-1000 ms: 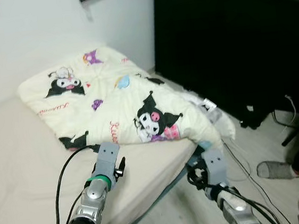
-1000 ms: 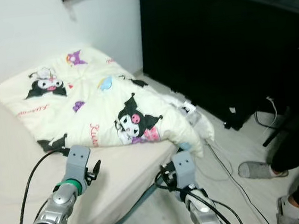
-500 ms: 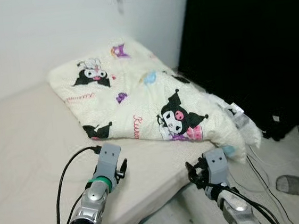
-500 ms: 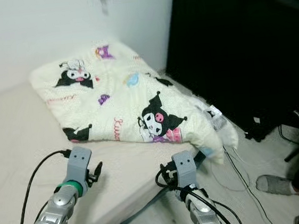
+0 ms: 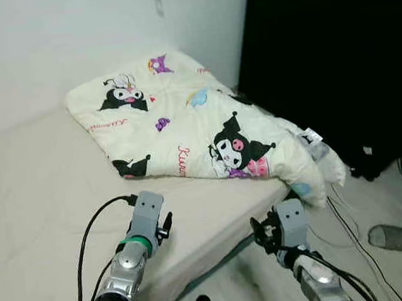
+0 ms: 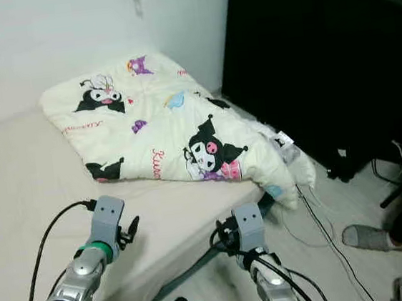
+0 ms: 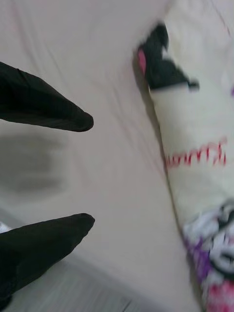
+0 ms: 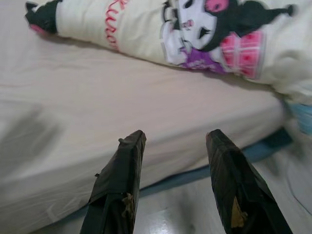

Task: Clean up the room

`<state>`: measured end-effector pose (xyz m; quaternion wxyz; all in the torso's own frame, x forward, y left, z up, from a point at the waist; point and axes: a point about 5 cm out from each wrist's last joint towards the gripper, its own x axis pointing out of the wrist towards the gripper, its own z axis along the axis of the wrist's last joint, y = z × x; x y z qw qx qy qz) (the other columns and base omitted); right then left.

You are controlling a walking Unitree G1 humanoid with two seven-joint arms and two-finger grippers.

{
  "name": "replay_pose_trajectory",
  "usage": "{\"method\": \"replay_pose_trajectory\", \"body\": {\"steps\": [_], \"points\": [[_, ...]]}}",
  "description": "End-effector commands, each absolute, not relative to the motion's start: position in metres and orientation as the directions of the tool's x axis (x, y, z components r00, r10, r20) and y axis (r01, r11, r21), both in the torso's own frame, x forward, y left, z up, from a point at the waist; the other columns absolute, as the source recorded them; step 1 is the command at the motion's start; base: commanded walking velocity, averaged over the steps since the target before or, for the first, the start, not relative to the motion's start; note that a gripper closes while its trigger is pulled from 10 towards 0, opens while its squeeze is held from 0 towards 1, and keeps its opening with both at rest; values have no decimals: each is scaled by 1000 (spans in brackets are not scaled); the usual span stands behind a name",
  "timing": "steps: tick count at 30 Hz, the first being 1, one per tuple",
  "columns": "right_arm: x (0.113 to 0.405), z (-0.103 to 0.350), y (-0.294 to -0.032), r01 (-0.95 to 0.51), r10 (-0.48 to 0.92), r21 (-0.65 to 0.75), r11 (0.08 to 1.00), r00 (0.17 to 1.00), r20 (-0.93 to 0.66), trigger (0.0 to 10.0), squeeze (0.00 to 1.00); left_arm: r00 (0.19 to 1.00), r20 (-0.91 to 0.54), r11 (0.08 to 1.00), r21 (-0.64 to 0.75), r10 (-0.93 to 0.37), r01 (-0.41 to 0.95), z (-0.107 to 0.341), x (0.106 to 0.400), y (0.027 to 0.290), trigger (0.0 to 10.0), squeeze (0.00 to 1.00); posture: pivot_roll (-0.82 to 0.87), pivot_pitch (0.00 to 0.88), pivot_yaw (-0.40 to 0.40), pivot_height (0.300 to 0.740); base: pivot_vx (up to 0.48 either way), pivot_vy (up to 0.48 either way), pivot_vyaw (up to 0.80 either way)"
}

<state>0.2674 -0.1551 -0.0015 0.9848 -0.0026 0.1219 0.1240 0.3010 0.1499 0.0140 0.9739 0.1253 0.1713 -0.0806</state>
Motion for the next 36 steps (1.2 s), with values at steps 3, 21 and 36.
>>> {"method": "replay_pose_trajectory", "body": {"steps": [3, 21, 36], "points": [[261, -9, -156, -238, 237, 31, 971, 932, -274, 10000, 0, 926, -357, 953, 218, -122, 209, 13, 300, 149, 10000, 0, -16, 50, 48, 736, -345, 0, 0], [261, -7, -154, -246, 251, 53, 968, 933, -258, 10000, 0, 927, -356, 953, 219, -120, 208, 14, 301, 149, 10000, 0, -15, 51, 52, 736, -285, 0, 399], [261, -7, -154, -250, 256, 56, 967, 932, -255, 10000, 0, 927, -349, 950, 219, -137, 223, 15, 301, 147, 10000, 0, -15, 51, 53, 736, 0, 0, 0]]}}
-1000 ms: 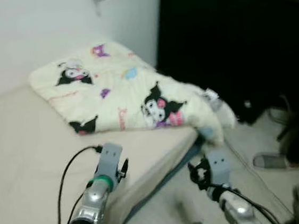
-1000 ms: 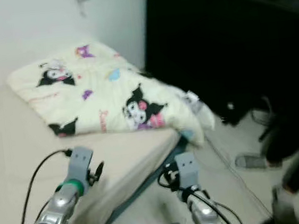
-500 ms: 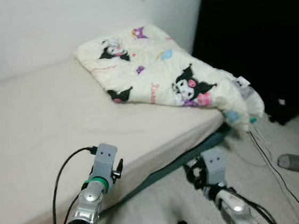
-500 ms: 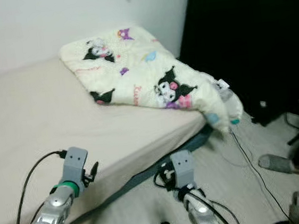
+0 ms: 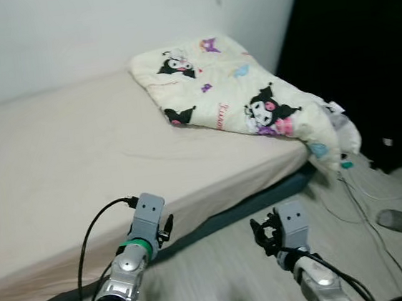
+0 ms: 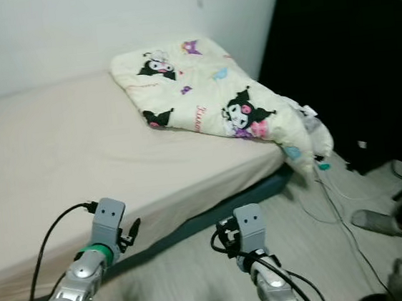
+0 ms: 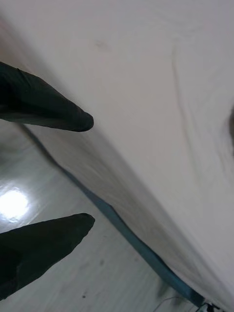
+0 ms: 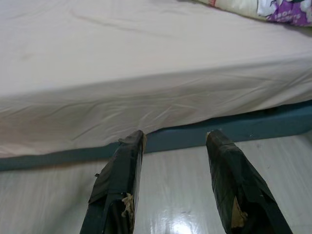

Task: Clean up the room

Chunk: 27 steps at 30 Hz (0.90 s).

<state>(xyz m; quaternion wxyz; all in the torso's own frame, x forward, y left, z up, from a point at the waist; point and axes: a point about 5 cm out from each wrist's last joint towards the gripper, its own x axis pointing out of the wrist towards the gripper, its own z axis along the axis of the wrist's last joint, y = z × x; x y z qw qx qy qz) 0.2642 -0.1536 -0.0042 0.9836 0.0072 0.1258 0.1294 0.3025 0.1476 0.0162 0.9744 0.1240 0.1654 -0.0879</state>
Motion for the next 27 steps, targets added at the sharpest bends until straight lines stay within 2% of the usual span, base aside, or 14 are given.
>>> {"method": "replay_pose_trajectory", "body": {"steps": [1, 14, 20, 27], "points": [[261, -7, -154, -250, 256, 56, 967, 932, -255, 10000, 0, 927, -349, 950, 219, -137, 223, 15, 301, 147, 10000, 0, -15, 51, 53, 736, 0, 0, 0], [261, -7, -154, -251, 258, 58, 966, 932, -254, 10000, 0, 927, -348, 948, 223, -141, 228, 15, 301, 146, 10000, 0, -15, 51, 53, 736, 0, 0, 0], [262, -7, -153, -255, 261, 59, 965, 931, -254, 10000, 0, 922, -366, 946, 232, -129, 225, 14, 301, 147, 10000, 0, -17, 50, 57, 736, 0, 0, 727], [261, -7, -154, -241, 249, 63, 968, 935, -253, 10000, 0, 922, -366, 946, 233, -128, 224, 13, 301, 147, 10000, 0, -18, 50, 56, 736, 0, 0, 0]]}}
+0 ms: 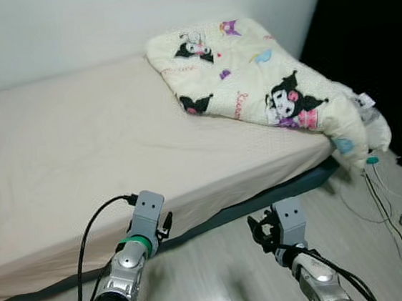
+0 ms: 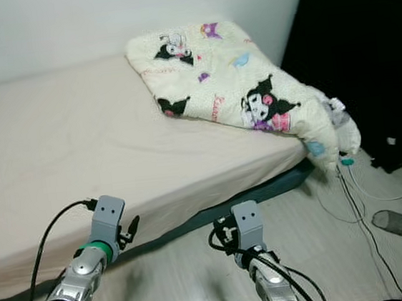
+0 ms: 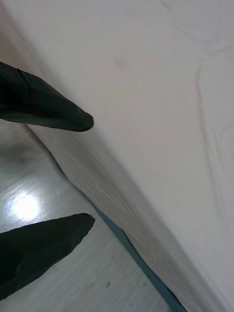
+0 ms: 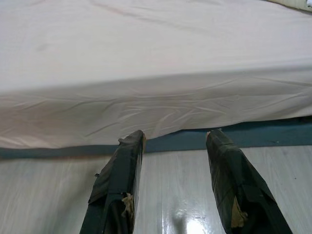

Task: Clean up the room

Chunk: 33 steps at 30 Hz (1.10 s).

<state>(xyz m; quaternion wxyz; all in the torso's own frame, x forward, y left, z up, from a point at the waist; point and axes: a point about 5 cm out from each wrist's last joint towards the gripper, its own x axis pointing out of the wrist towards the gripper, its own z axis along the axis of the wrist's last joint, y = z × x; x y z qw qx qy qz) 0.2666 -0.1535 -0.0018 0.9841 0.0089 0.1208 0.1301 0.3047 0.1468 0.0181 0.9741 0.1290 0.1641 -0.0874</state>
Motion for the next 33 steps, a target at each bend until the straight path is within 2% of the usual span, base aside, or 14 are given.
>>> {"method": "replay_pose_trajectory", "body": {"steps": [1, 6, 33], "points": [[261, -7, -154, -241, 249, 63, 968, 935, -253, 10000, 0, 922, -366, 946, 233, -128, 224, 13, 301, 147, 10000, 0, -18, 50, 56, 736, 0, 0, 0], [261, -7, -154, -247, 253, 57, 967, 934, -253, 10000, 0, 922, -365, 946, 233, -129, 224, 14, 301, 147, 10000, 0, -17, 51, 56, 736, 0, 0, 0], [262, -6, -152, -273, 277, 54, 961, 925, -259, 10000, 0, 919, -372, 946, 233, -127, 225, 13, 302, 145, 10000, 0, -18, 39, 52, 736, 0, 0, 777]]}}
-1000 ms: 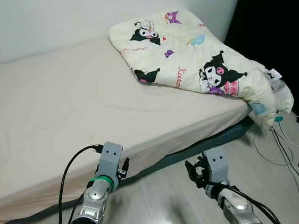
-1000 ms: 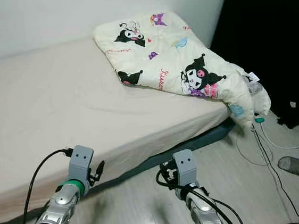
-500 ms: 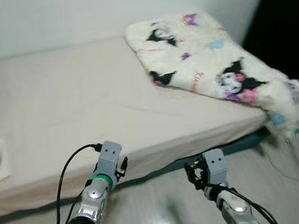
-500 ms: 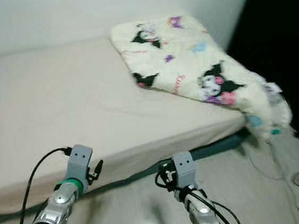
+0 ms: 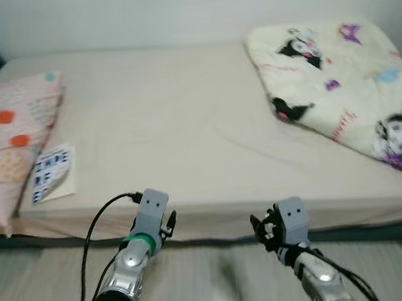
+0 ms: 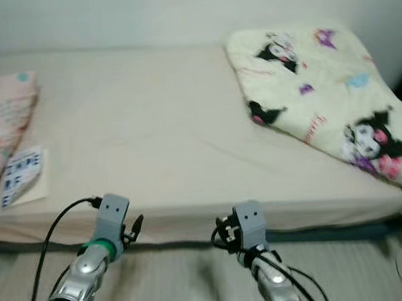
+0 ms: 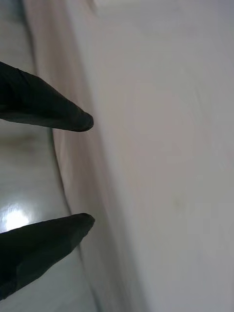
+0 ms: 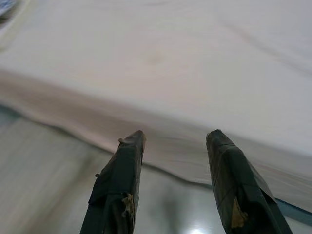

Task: Clean up the room

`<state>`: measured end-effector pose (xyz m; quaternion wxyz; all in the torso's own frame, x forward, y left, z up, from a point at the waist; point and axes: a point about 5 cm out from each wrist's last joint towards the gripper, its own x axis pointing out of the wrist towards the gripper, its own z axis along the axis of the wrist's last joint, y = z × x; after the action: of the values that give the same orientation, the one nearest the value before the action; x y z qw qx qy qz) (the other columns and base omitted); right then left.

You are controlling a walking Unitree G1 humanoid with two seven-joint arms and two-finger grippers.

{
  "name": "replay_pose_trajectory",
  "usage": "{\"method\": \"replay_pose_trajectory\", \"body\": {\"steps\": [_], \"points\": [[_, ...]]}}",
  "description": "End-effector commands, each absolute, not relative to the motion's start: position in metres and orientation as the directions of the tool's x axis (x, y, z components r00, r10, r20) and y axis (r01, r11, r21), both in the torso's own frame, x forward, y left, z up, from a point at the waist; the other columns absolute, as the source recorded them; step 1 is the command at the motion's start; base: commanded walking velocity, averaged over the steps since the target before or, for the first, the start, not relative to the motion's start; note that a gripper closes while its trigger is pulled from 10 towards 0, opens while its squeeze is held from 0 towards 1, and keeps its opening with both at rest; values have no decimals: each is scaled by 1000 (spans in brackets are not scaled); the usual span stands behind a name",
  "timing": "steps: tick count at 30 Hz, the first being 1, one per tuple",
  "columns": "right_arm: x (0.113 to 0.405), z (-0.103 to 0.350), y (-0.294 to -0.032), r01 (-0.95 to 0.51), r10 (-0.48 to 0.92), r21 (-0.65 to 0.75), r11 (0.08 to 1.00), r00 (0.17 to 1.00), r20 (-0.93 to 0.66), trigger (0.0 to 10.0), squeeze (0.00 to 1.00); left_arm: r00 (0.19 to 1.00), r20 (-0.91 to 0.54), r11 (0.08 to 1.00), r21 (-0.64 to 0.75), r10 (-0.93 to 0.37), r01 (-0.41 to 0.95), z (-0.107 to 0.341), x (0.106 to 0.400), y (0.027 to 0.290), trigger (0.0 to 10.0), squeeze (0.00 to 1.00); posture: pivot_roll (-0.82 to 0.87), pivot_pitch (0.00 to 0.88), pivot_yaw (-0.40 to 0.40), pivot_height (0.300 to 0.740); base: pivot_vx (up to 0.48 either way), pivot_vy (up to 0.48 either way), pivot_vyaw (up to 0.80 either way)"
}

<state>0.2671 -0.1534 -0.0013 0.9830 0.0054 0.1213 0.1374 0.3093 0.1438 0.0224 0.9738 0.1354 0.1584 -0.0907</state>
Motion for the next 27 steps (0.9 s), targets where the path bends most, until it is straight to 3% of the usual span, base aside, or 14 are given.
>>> {"method": "replay_pose_trajectory", "body": {"steps": [1, 5, 27], "points": [[262, -6, -152, -272, 277, 54, 961, 926, -258, 10000, 0, 920, -372, 946, 233, -128, 226, 13, 302, 145, 10000, 0, -19, 38, 52, 736, 0, 0, 769], [263, -6, -152, -268, 272, 53, 962, 928, -254, 10000, 0, 919, -371, 945, 233, -130, 228, 13, 303, 145, 10000, 0, -19, 37, 53, 736, 0, 0, 750], [267, 0, -157, -219, 230, 72, 973, 949, -217, 10000, 0, 920, -364, 945, 226, -144, 237, 14, 303, 142, 10000, 0, -21, 44, 54, 740, 0, 0, 0]]}}
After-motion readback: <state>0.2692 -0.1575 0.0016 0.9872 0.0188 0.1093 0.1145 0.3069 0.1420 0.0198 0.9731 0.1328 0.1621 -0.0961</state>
